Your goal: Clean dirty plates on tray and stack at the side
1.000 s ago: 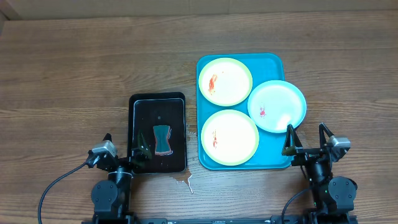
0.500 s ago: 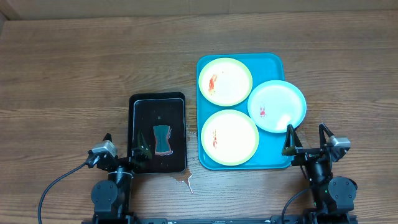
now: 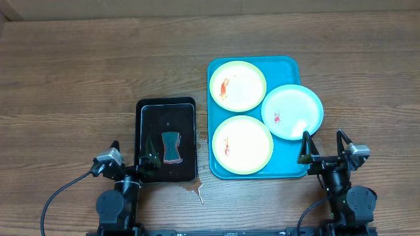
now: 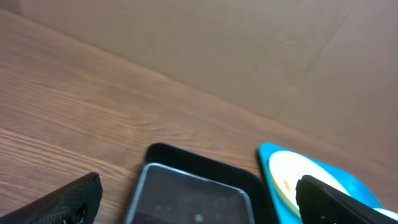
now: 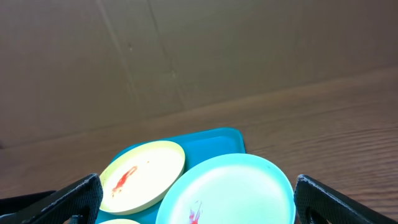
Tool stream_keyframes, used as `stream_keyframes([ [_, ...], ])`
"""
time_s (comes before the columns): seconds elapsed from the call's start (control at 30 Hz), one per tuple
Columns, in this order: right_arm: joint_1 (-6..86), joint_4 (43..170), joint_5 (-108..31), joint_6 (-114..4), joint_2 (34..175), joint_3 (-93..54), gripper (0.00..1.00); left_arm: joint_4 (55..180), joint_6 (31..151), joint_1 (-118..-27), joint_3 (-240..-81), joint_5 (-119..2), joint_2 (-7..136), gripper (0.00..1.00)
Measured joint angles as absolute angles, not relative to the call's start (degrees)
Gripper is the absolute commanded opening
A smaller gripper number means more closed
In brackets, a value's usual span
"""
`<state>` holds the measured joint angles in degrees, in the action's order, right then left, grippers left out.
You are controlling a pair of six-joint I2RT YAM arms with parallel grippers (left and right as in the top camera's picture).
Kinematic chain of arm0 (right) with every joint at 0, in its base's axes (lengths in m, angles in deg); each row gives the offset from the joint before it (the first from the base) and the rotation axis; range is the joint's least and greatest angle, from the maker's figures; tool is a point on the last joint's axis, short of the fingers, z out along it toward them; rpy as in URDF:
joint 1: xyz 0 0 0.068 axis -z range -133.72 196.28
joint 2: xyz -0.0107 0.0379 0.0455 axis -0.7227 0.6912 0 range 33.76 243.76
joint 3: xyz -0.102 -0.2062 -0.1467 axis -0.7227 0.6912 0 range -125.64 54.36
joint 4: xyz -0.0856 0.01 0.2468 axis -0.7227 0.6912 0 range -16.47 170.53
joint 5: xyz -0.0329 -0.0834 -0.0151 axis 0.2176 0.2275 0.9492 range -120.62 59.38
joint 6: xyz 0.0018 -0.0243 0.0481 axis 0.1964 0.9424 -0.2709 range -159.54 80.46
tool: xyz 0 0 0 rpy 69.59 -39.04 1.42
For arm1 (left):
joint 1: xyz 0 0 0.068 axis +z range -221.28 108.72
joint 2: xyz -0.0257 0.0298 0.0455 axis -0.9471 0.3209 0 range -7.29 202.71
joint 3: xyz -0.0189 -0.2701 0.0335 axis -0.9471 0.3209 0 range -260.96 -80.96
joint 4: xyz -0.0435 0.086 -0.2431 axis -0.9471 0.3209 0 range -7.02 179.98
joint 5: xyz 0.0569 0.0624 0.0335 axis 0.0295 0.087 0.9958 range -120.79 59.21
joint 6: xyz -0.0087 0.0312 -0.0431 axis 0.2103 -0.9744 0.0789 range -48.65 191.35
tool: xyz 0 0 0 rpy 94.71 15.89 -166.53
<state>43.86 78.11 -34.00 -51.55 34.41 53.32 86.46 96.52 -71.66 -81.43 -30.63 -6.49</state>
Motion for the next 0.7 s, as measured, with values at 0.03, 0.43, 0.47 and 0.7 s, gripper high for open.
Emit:
stream_keyframes([
  [0.03,43.86,77.54,-34.59,-51.57,34.41,53.32,1.00,85.37,97.00,-71.66,-81.43,-31.57,-6.49,1.00],
  [0.43,43.64,88.23,-46.33,-50.00,43.80,34.68,1.00,96.15,93.92,-71.66,-102.34,-36.90,4.17,1.00],
  [0.47,43.60,89.48,-46.50,-49.85,45.88,31.55,1.00,99.47,93.44,-71.66,-106.74,-37.05,7.39,1.00],
  [0.7,43.62,115.27,-47.84,-48.80,69.77,1.65,1.00,128.76,91.69,-71.66,-139.72,-42.02,34.97,1.00],
])
